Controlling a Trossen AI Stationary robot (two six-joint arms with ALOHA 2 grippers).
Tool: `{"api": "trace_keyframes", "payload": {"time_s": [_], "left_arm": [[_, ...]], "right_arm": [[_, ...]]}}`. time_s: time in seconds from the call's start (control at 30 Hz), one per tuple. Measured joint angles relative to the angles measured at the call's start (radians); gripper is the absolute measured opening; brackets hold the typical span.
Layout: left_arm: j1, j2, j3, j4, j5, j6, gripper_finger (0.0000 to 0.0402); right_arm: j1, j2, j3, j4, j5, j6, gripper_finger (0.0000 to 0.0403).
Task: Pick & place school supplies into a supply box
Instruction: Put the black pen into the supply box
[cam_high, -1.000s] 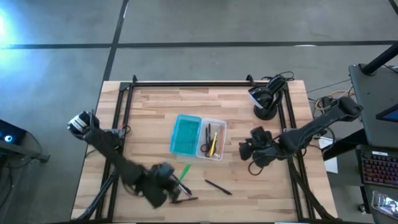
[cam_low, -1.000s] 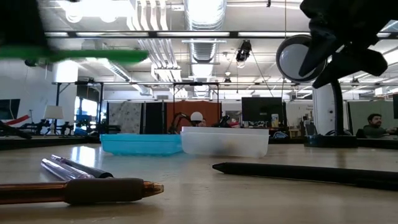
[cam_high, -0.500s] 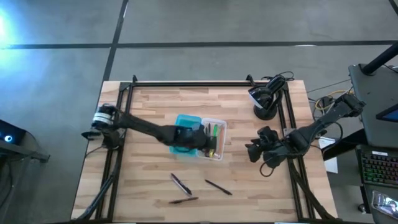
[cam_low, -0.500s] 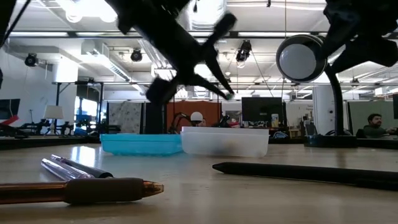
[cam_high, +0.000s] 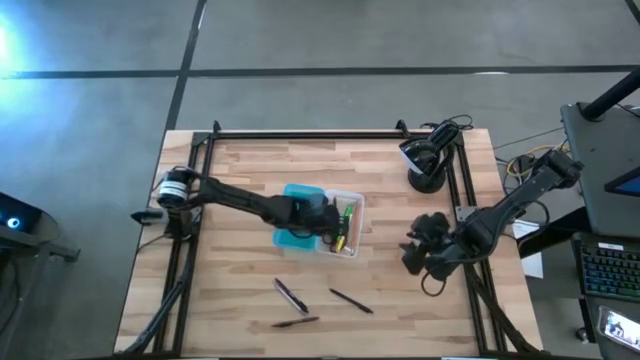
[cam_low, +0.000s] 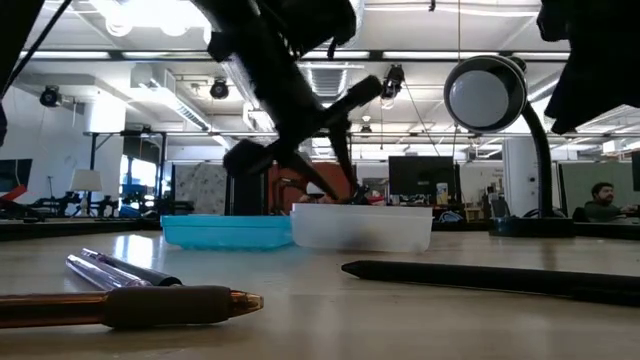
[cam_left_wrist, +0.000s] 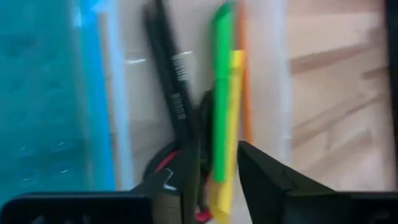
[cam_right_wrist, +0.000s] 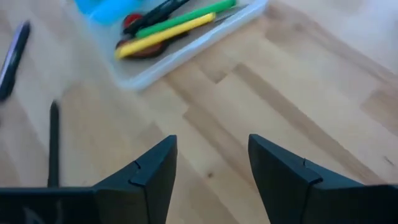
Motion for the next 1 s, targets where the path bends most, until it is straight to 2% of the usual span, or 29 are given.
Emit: {"api": "trace_keyframes", "payload": {"time_s": [0.13, 0.23, 0.3, 0.43, 0.53, 0.63, 0.73, 1.0], "left_arm": [[-0.049, -0.04, 0.097, -0.007, -0.035, 0.219, 0.01], [-0.145, -0.077, 0.192, -0.038, -0.141, 0.439, 0.01], [-0.211, -0.085, 0.253, -0.112, -0.236, 0.511, 0.01], [-0.333, -0.086, 0.308, -0.309, -0.425, 0.454, 0.01], [-0.408, -0.087, 0.305, -0.429, -0.501, 0.359, 0.01], [-0.473, -0.087, 0.276, -0.497, -0.51, 0.295, 0.01], [-0.532, -0.104, 0.227, -0.495, -0.505, 0.268, 0.01], [-0.618, -0.197, 0.106, -0.479, -0.517, 0.207, 0.01]], "right_arm": [[0.0, 0.05, 0.0, 0.149, -0.083, -0.177, 0.0195], [0.002, 0.125, 0.0, 0.313, -0.122, -0.255, 0.0196], [0.005, 0.189, 0.001, 0.428, -0.126, -0.281, 0.0196], [0.036, 0.329, 0.006, 0.607, -0.116, -0.339, 0.0196], [0.058, 0.444, 0.045, 0.647, -0.131, -0.344, 0.0196], [0.072, 0.568, 0.117, 0.649, -0.134, -0.344, 0.0196], [0.072, 0.687, 0.216, 0.633, -0.144, -0.349, 0.0196], [0.044, 0.887, 0.458, 0.414, -0.139, -0.258, 0.0196]]}}
